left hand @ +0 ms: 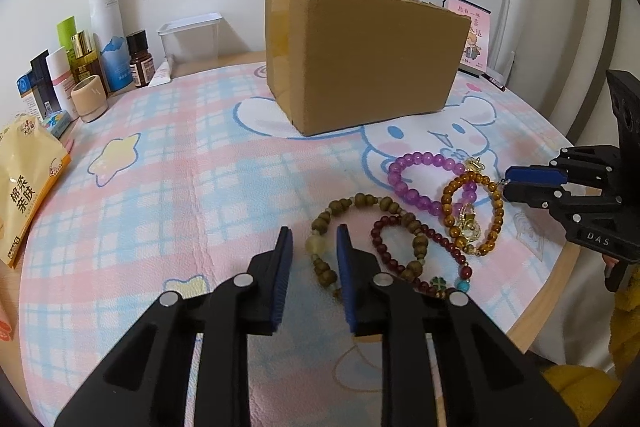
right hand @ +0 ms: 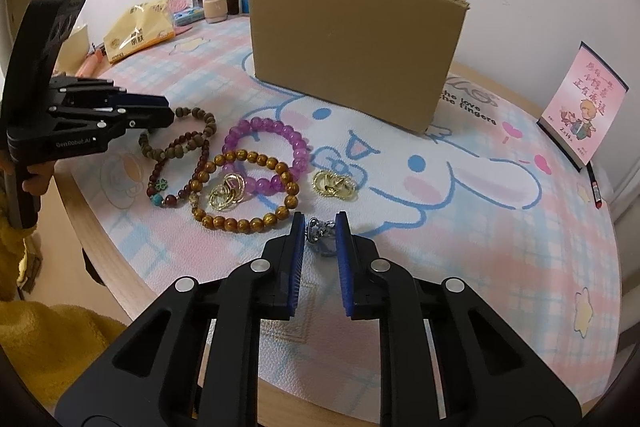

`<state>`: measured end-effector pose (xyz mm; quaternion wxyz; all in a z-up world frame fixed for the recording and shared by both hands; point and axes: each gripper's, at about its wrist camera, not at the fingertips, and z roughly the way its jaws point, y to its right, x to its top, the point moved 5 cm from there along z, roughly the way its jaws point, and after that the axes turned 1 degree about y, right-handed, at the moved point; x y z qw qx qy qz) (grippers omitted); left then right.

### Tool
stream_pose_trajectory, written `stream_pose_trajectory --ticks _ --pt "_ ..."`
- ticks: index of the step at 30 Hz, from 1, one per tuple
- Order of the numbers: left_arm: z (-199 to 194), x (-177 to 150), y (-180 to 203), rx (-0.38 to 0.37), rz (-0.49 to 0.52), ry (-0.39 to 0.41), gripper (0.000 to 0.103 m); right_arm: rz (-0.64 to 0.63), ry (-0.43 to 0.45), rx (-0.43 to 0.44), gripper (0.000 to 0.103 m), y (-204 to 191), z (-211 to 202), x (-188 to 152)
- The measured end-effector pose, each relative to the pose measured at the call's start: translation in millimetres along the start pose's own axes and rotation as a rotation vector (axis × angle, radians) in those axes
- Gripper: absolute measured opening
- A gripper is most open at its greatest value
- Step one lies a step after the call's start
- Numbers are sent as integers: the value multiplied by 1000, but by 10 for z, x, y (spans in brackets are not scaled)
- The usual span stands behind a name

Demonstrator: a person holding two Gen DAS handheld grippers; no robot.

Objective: Organize jewelry
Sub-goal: 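Grasp brown wooden bracelet with left gripper while right gripper grasps silver ring, then lift the bracelet and ring and carry both over the cardboard box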

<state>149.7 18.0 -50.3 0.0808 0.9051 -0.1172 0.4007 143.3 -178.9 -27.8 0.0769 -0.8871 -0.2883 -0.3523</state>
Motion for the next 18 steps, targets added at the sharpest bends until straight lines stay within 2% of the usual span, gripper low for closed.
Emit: stream_pose_trajectory --ticks 8,12,13,14,15,18 --pt "5 28 44 4 26 -6 21 8 16 2 15 57 -70 38" --pt "53 24 61 10 37 -37 21 10 15 9 15 44 -64 29" --pt "59 24 62 10 38 -38 21 9 16 13 15 39 -65 26" --pt "68 27 58 14 36 -42 13 10 17 13 15 34 -64 25" --pt "77 30 46 19 31 -45 11 12 17 12 15 35 -65 27" --pt "75 55 3 5 -8 -44 11 18 21 13 15 42 -76 39"
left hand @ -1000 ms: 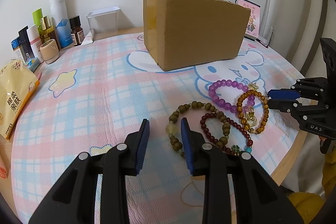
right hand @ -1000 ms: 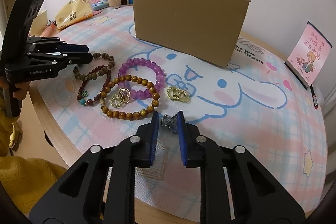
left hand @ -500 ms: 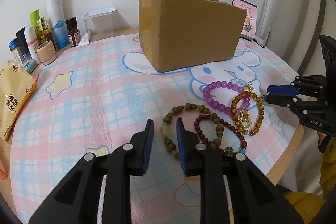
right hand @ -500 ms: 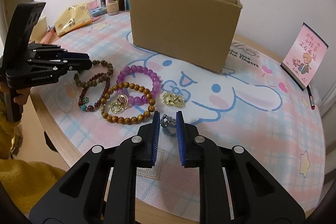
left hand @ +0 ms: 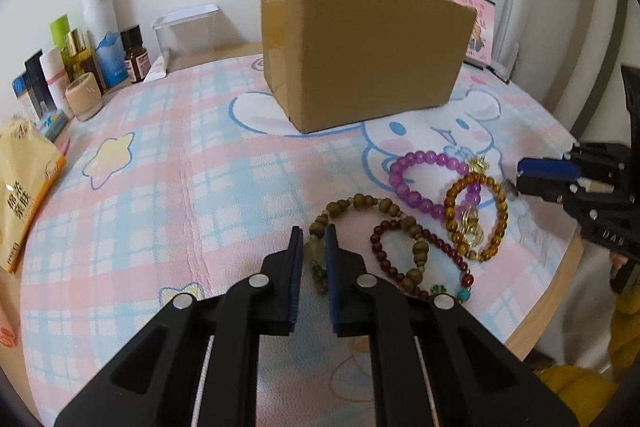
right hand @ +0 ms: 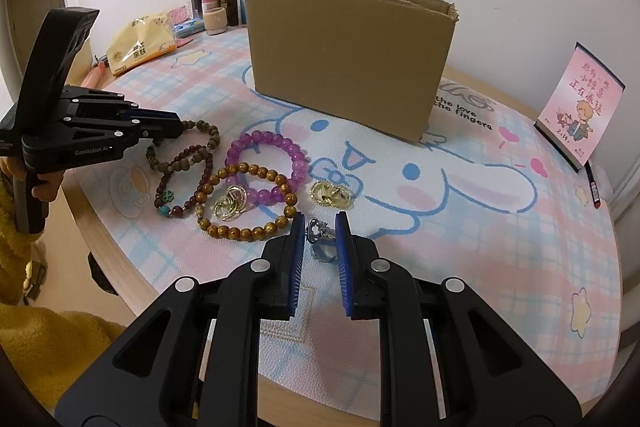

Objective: Organize jewelry
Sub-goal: 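Lift the bracelet and ring and carry both over the cardboard box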

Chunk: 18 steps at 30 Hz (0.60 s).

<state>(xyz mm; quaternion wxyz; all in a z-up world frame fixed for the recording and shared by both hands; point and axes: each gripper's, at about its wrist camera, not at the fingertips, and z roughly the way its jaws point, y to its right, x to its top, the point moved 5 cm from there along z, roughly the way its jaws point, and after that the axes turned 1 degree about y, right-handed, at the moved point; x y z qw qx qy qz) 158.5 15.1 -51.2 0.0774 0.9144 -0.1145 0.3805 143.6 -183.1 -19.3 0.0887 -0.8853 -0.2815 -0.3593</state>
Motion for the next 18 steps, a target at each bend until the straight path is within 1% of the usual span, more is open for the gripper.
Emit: stream_pose_trajectory --ticks 2,7,10,18 --pt "-27 29 -17 18 -4 16 11 3 6 0 15 8 -18 16" --pt "-218 200 8 -24 -18 76 11 7 35 1 15 45 -107 134" --pt "-368 347 93 -57 14 119 11 3 57 -2 15 62 -160 223" --pt "-619 685 276 -74 86 201 11 3 118 -21 15 156 -294 478"
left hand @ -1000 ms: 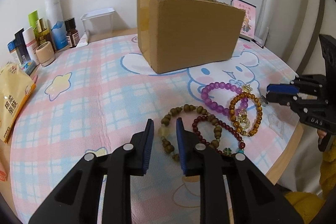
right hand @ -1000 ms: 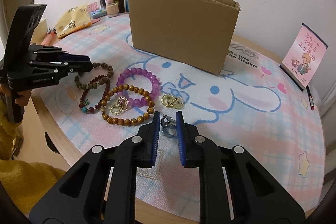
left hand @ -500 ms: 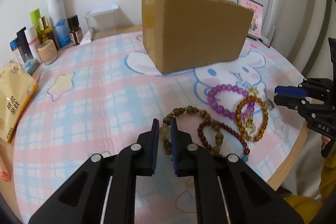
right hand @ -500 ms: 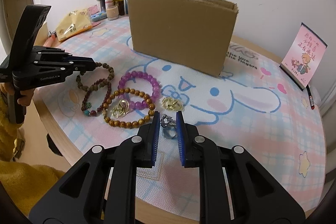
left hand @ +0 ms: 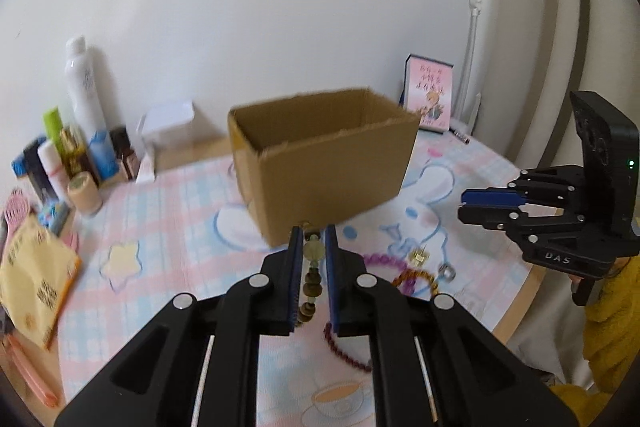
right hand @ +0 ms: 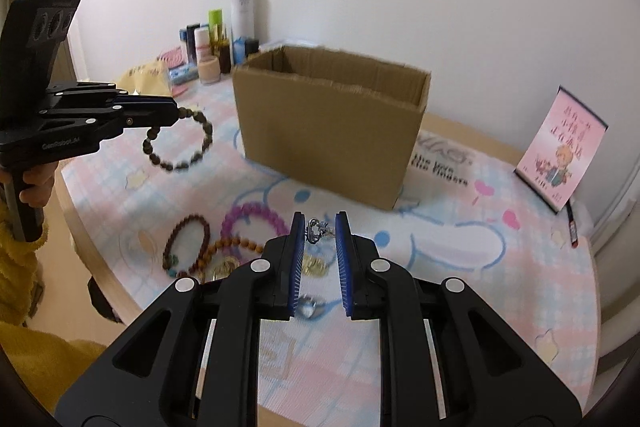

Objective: Organize jewelry
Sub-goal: 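Lift the bracelet and ring and carry both over the cardboard box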

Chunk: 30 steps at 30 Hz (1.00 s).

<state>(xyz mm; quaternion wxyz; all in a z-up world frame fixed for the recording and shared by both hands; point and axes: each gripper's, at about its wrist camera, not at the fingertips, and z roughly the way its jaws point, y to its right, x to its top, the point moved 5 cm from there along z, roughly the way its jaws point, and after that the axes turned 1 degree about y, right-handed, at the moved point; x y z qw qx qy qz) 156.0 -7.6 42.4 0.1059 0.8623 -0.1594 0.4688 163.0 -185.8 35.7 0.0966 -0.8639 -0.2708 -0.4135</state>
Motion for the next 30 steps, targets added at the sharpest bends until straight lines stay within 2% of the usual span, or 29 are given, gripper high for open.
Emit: stream_pose_trajectory --ticks 11,16,24,30 --pt "-21 575 39 -14 14 84 11 9 85 -15 15 151 -85 525" --pt "-2 840 118 -30 37 116 11 34 106 3 15 250 -45 812" --pt "248 1109 93 -33 45 107 11 119 69 16 15 442 236 1089" --pt "608 1144 -33 -24 12 45 11 199 -12 43 15 575 569 1108"
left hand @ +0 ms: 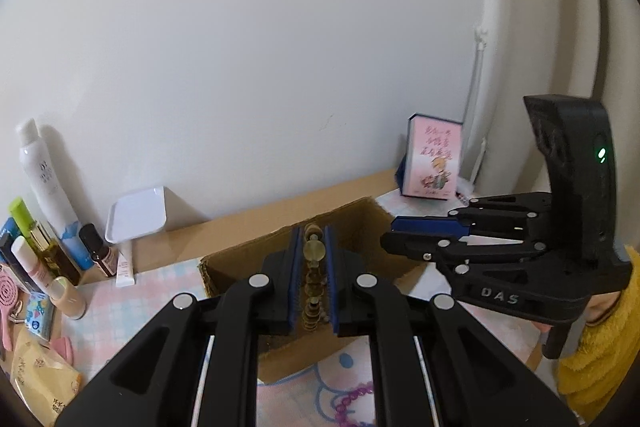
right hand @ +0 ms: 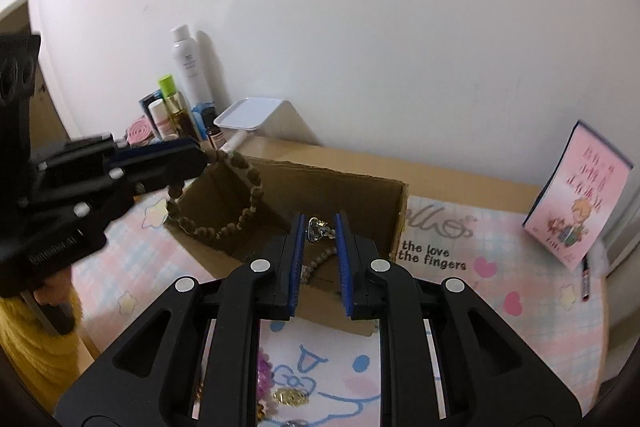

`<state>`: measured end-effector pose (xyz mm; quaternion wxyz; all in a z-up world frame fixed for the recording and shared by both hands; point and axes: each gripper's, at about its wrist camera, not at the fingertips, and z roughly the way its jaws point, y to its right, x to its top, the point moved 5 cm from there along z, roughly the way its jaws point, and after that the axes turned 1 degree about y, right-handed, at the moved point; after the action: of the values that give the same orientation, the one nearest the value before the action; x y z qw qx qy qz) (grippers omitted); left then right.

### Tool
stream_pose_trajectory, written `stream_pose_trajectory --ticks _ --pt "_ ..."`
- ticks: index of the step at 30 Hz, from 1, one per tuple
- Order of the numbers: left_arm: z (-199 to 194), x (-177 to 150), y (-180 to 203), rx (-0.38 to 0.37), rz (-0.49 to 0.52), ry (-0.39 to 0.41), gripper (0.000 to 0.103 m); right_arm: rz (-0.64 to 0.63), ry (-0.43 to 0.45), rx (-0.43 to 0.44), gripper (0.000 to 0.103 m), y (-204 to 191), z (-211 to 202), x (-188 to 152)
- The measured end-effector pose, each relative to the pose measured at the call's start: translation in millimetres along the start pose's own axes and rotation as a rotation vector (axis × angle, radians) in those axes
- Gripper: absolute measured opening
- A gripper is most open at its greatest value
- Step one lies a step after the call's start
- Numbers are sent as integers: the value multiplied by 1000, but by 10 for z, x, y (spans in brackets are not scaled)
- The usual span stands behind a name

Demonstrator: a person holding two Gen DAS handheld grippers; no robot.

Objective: Organize jewelry
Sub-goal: 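Lift the bracelet and ring and carry both over the cardboard box, then lower both items into the box and open both grippers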

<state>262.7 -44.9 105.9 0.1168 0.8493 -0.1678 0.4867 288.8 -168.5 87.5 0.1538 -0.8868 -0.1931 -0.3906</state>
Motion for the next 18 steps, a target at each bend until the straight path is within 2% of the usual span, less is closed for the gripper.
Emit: stream_pose_trajectory --ticks 8,13,18 --pt "359 -134 -124 28 2 -79 11 38 -83 69 15 69 295 -16" --pt "482 -197 -109 43 33 -132 11 22 -135 52 15 49 451 -56" --pt "585 -279 -141 47 18 -185 11 16 -134 57 15 59 477 -58"
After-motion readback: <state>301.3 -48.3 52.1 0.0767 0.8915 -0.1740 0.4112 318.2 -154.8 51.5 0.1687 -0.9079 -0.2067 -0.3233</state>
